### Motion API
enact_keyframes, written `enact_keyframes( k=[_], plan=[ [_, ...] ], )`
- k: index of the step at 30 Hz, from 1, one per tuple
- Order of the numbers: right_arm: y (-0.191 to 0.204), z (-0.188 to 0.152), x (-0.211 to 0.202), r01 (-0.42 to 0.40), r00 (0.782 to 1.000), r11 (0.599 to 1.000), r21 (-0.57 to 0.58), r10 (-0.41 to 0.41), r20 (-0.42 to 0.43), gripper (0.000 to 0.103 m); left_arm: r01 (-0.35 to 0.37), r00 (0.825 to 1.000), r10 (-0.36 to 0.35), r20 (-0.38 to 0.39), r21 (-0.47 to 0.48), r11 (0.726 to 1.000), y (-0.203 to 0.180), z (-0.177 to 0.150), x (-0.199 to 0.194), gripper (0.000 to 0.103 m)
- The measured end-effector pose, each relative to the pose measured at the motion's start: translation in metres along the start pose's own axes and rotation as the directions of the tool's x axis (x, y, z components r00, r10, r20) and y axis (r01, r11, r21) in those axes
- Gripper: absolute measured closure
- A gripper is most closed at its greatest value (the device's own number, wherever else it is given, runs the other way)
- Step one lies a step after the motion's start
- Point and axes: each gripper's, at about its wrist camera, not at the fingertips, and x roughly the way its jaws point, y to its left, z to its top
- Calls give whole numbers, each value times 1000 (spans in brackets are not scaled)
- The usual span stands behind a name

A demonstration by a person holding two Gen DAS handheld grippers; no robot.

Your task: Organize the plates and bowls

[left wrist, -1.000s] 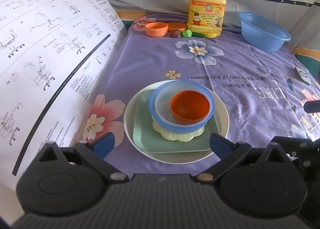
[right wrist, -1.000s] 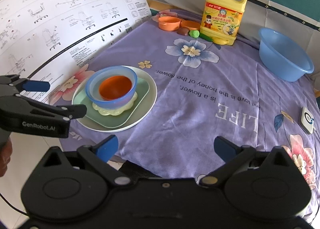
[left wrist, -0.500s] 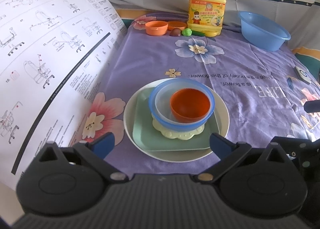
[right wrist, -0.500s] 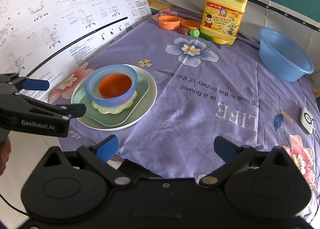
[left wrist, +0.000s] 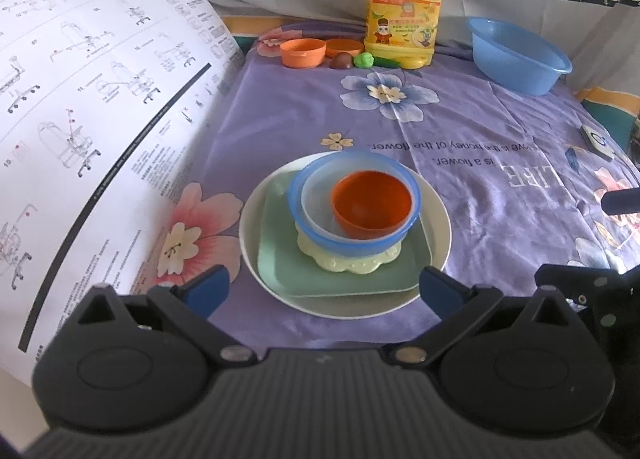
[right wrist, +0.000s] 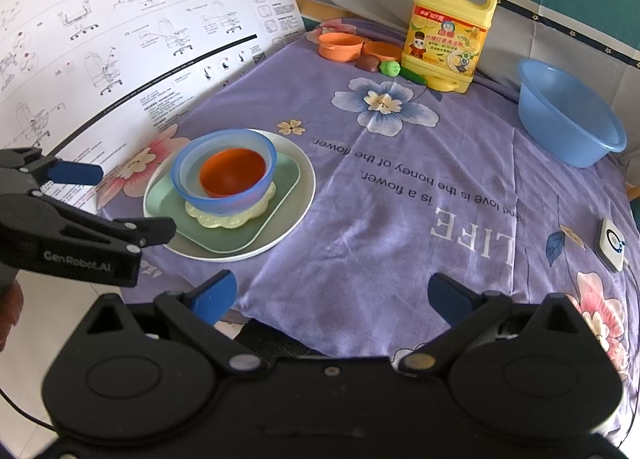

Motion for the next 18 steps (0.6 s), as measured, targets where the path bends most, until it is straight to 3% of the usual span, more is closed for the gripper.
enact_keyframes(
  k=[18],
  plan=[
    [-4,0,-2,2,1000,1000,-9,-2,2,0,-12,1000,11,5,23,1000,1,-1,-6,0]
  ],
)
